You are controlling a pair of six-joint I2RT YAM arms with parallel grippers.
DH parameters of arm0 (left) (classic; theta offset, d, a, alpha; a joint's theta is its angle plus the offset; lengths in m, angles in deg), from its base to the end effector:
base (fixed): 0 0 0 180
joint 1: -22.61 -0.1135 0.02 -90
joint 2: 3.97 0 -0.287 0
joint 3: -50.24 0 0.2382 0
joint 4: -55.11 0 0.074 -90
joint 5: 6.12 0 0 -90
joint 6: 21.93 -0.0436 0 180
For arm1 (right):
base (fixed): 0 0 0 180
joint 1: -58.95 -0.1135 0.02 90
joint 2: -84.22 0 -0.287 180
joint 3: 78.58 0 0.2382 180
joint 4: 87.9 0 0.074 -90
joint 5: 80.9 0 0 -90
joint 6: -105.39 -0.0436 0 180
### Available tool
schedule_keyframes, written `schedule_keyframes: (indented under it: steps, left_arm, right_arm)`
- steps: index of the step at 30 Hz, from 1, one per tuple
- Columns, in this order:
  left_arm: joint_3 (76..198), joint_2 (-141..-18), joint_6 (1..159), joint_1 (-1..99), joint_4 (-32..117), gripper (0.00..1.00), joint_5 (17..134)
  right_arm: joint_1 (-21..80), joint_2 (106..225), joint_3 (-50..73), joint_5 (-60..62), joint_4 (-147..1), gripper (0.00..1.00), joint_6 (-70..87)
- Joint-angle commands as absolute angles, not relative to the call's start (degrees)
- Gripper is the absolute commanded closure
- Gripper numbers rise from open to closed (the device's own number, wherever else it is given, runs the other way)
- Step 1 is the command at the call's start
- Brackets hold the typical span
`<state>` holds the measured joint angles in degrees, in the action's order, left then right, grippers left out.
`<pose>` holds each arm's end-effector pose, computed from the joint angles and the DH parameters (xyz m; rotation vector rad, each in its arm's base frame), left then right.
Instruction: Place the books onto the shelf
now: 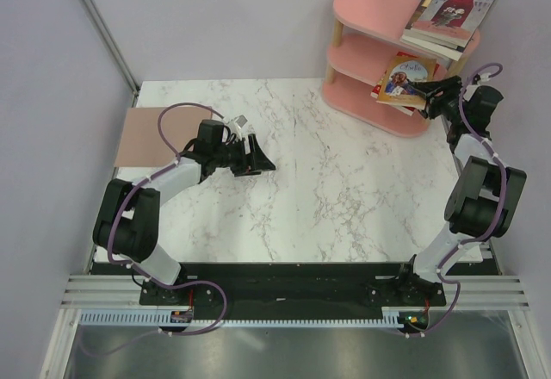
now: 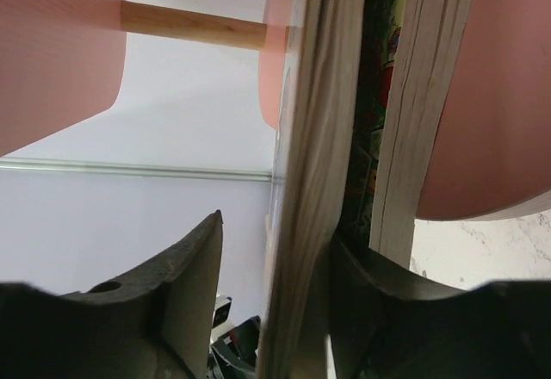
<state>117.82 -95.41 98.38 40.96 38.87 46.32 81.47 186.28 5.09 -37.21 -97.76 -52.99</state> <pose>0.3030 -0.1285 0.2341 0.1247 2.3708 -1.1760 0.3899 -0.1275 0.3036 0.7873 1.6708 1.2642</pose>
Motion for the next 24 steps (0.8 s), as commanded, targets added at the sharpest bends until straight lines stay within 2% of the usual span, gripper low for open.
schedule_keyframes:
  steps: [1, 4, 7, 24]
  left_arm:
    - [117.4, -93.5, 95.9, 41.1, 40.3, 0.22, 46.1]
    - [117.1, -93.3, 95.8, 41.1, 40.3, 0.22, 46.2]
    - [117.1, -93.3, 95.8, 41.1, 40.3, 0.22, 46.1]
    - [116.9, -94.0, 95.5, 41.2, 40.3, 0.22, 46.0]
  right_arm:
    - [81.8, 187.1, 6.5, -36.6, -99.3, 0.38, -53.3]
    - [81.9, 186.0, 6.2, -36.7, -96.1, 0.29, -50.7]
    - [82.0, 184.2, 6.3, -36.2, -90.7, 0.26, -46.2]
    - [84.2, 175.5, 5.5, -35.6, -73.5, 0.24, -34.1]
